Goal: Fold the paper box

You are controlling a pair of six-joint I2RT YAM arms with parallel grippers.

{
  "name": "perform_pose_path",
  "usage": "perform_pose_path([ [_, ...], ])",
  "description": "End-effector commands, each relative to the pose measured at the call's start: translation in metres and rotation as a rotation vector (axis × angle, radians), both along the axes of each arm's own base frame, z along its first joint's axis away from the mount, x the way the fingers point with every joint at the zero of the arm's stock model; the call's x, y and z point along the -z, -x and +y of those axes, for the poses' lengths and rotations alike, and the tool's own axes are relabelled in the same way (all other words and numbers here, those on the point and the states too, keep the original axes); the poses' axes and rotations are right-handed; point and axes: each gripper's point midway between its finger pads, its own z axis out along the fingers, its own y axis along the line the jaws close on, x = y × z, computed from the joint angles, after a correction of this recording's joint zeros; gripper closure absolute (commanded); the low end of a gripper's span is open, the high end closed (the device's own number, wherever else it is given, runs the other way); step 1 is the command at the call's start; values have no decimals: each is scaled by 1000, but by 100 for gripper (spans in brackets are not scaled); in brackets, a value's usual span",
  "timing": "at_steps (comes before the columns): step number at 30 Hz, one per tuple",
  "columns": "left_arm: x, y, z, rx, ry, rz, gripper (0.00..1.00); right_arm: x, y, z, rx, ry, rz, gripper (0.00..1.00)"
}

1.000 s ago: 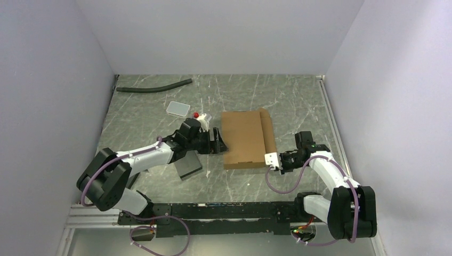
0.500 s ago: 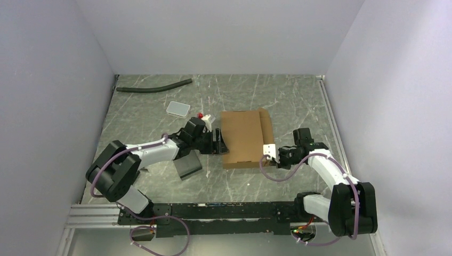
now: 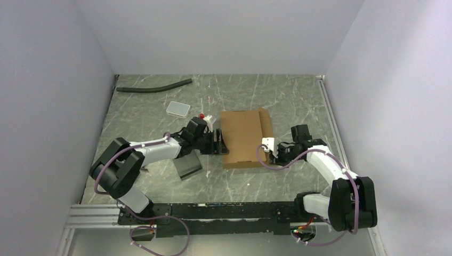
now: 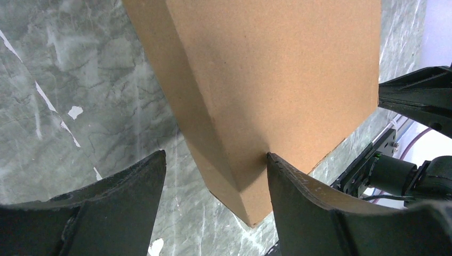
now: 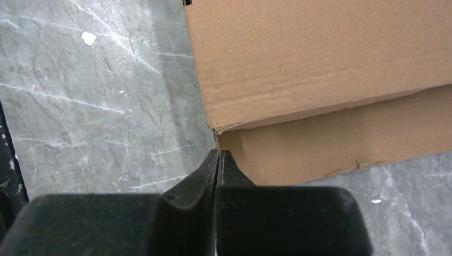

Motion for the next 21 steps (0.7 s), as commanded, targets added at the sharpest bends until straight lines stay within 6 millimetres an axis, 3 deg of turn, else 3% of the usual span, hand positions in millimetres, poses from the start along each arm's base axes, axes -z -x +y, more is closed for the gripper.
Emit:
perform_pose_path([
  [1,-17,-6,-10,33,33,-43,27,-6,-7,-2,47,15,24,100],
  [14,-25,0,-18,38,101,-21,29,-20,-1,25,82,-2,32,100],
  [21,-22,2,-16,26,102,-10,29,-19,-16,27,211,52,80,100],
])
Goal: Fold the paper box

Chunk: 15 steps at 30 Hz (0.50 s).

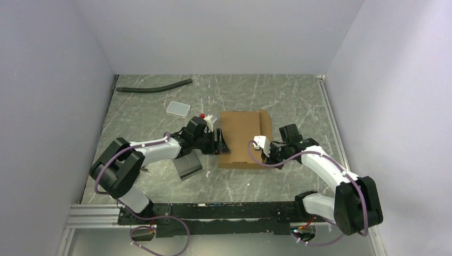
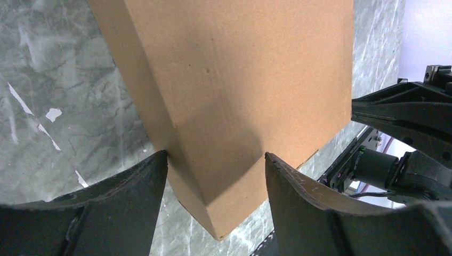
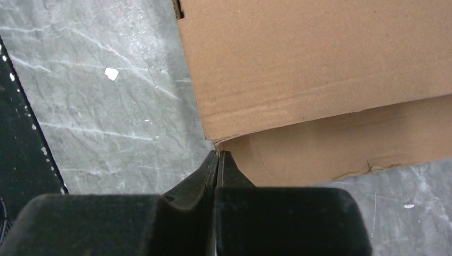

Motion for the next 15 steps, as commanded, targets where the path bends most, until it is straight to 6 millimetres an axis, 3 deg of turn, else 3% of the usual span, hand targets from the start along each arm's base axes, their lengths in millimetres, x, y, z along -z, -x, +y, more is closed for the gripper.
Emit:
perform_pose_path([
  [1,-15,-2,-8,8,54,-30,30,-15,-29,3,136,24,-14,100],
  [6,-9,0,-8,3,46,-11,31,-15,-33,3,177,74,-14,100],
  [15,0,4,-11,6,41,15,33,-20,-27,29,141,65,-33,100],
])
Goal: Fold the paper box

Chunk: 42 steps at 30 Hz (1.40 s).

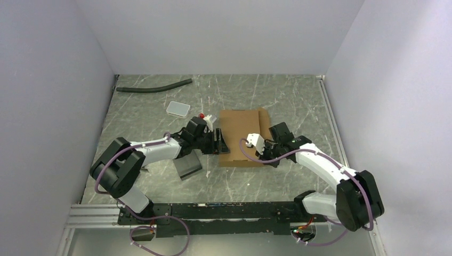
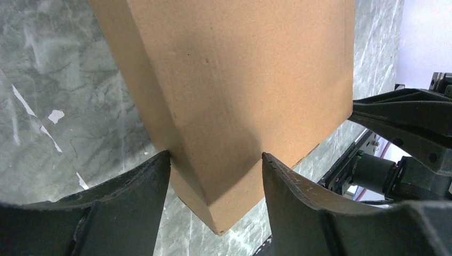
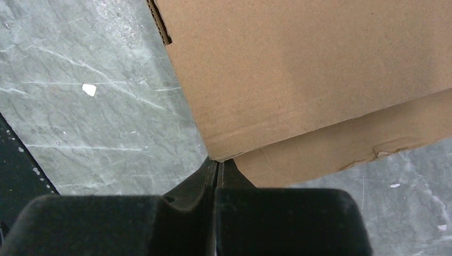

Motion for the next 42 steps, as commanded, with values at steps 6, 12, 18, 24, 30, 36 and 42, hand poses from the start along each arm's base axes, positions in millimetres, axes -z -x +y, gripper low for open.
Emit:
perform_pose_path([
  [6,2,5,-6,9,8,8,33,-18,-17,16,34,-14,-11,78],
  [12,1,4,-2,10,-20,-1,32,-38,-15,9,33,-22,-68,43],
  [18,-6,1,-1,16,-32,-20,29,-59,-10,-1,19,-56,-79,36],
  [24,-18,-7,1,31,-61,-63,24,-93,-45,-20,140,-203,-155,36],
  [30,-50,-27,15,30,-53,-158,14,-123,-114,-42,59,-331,-304,30],
  [36,-74,-48,33,8,-1,-209,13,-107,-183,-46,22,-382,-248,22],
  [42,-69,-58,30,27,43,-164,13,-81,-255,-54,244,-449,-38,26],
])
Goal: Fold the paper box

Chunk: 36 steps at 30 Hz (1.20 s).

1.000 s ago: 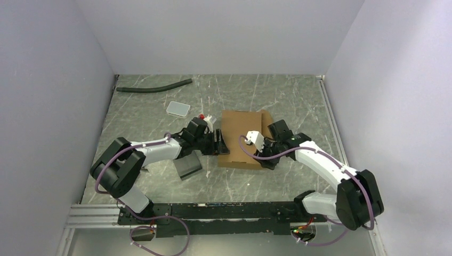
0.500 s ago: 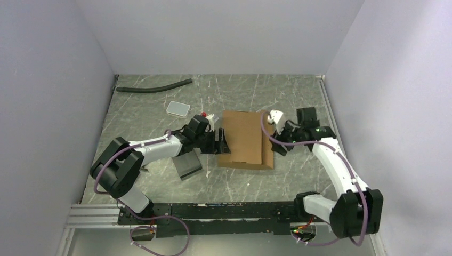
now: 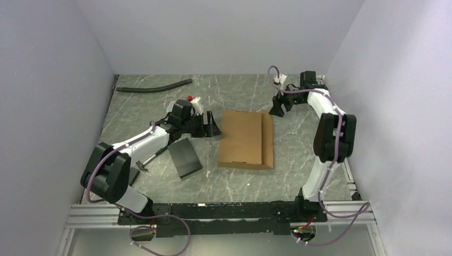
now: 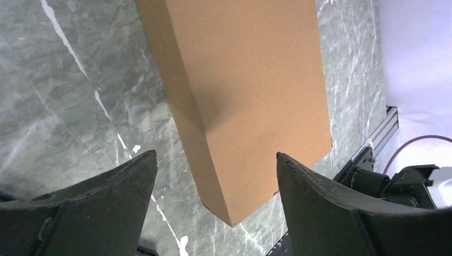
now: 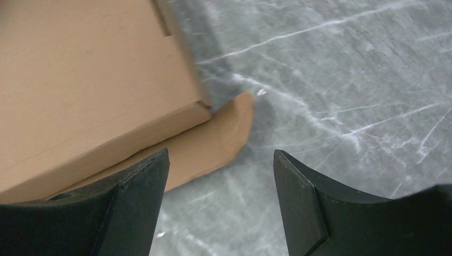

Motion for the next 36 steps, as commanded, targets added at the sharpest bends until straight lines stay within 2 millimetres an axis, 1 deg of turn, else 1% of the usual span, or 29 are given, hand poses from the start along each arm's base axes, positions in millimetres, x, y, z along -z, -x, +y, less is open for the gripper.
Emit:
perform_pose_path([
  [1,-10,-5,-13,69,57,-14,6,0,-37,1,95,-100,96,26],
  [2,-8,-6,-13,69,57,-8,5,6,-44,-1,110,-100,115,26],
  [4,-3,-9,-14,61,52,6,4,18,-54,-1,125,-106,158,27],
  [8,8,-17,-17,63,35,33,5,39,-59,4,104,-142,248,28],
  [10,14,-22,-18,64,22,50,6,44,-62,5,103,-157,270,28],
  [14,20,-31,-24,78,19,76,11,55,-64,12,84,-196,323,32],
  [17,27,-37,-26,80,4,99,15,57,-63,15,60,-218,349,37],
  [19,33,-39,-27,82,-9,118,17,55,-62,19,42,-242,349,40],
  [23,47,-44,-28,85,-37,160,24,54,-55,24,5,-266,357,52],
  [29,61,-50,-27,84,-66,201,38,52,-41,27,-62,-271,345,79],
  [33,66,-54,-26,81,-81,212,44,51,-30,27,-85,-256,324,98],
  [34,67,-54,-26,81,-86,216,45,51,-28,26,-87,-251,316,100],
  [36,69,-55,-24,81,-98,222,48,49,-24,26,-85,-247,302,100],
])
